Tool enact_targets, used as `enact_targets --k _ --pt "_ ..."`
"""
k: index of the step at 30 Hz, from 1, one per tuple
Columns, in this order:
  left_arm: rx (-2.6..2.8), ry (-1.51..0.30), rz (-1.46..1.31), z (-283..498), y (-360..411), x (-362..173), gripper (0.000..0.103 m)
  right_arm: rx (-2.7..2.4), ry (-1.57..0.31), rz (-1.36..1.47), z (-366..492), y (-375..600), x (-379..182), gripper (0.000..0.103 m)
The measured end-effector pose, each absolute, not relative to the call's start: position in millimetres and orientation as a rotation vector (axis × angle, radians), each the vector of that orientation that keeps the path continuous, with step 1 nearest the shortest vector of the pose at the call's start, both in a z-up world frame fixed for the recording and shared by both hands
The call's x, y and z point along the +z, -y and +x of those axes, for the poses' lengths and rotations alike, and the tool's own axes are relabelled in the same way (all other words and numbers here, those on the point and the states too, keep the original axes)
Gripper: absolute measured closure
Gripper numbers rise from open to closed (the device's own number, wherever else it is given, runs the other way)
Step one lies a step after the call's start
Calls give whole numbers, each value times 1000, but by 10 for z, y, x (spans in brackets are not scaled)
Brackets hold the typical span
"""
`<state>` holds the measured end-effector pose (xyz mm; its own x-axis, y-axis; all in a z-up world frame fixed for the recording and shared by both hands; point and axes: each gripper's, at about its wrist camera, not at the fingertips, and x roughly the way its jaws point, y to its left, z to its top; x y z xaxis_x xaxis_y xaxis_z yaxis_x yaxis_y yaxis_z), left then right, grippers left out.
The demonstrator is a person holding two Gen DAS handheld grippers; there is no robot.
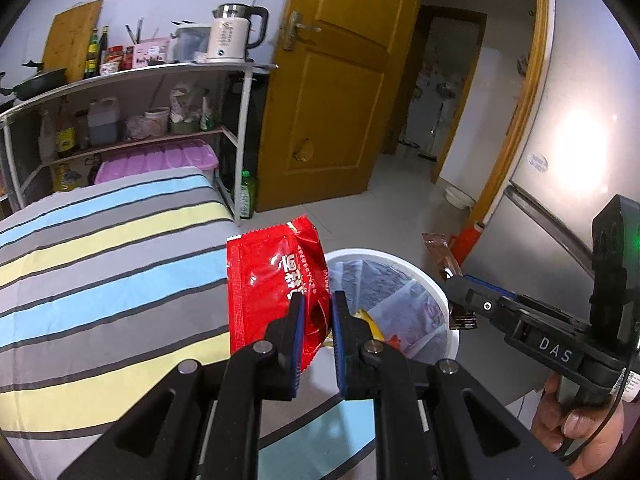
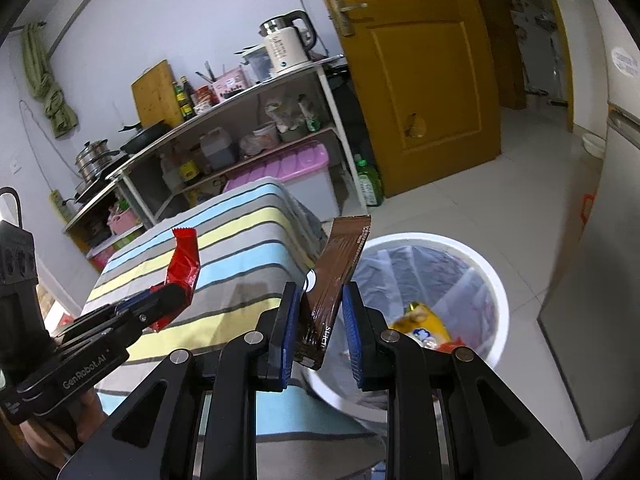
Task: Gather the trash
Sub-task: 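Carry the red bag and chocolate wrapper over the bin and open both tools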
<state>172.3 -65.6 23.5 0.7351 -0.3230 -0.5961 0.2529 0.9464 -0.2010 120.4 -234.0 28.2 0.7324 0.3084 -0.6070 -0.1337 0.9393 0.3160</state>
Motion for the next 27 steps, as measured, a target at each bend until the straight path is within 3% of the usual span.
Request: enact_targets --k 27 --pt "-429 -848 -46 2248 1335 -271 87 146 -885 348 1512 2944 -391 79"
